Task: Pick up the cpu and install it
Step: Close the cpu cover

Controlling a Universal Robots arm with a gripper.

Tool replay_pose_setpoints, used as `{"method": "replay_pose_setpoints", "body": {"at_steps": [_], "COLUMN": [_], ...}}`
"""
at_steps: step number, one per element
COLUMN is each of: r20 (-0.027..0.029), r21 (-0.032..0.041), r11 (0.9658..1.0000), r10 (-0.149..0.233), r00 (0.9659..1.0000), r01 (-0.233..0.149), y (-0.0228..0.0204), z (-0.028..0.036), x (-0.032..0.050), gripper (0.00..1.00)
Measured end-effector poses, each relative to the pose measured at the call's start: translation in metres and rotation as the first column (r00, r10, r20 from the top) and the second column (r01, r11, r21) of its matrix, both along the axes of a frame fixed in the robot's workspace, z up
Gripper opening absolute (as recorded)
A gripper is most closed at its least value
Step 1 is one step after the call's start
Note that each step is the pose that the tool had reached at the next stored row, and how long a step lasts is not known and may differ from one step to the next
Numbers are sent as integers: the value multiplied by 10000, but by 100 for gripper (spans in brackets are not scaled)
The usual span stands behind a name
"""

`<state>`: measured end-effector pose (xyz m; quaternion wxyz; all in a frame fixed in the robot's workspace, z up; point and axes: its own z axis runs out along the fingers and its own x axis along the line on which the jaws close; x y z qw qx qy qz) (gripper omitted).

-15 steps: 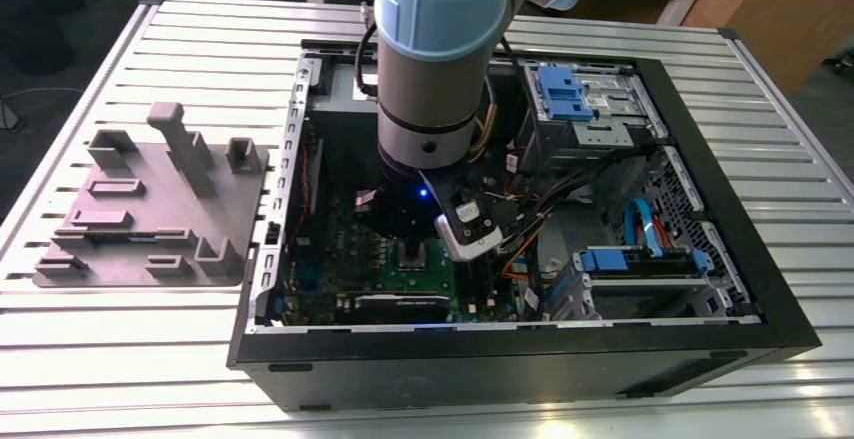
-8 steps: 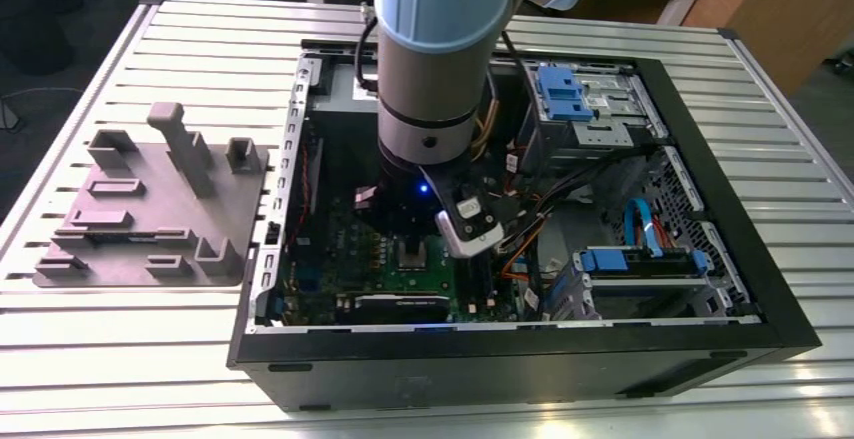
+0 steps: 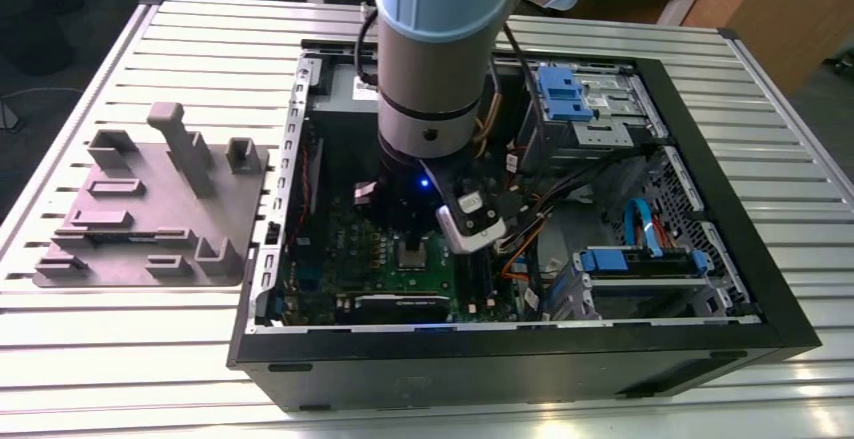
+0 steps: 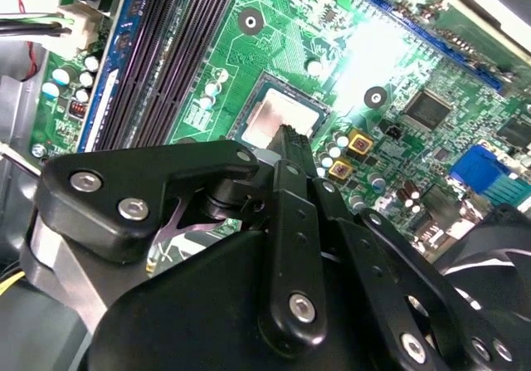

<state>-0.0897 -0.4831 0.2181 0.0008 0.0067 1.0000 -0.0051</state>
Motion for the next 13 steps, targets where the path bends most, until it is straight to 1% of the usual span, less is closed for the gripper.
{"method": "replay_pose_setpoints", "body": {"at_steps": [7,13], "r20": [0,0], "r21": [-1,0], "r11": [10000,10000], "r10": [-13,-14], "r00": [10000,10000], "r01": [13,14], "y": [0,0], "z": [66,77], "x": [0,0], "gripper": [10,10]}}
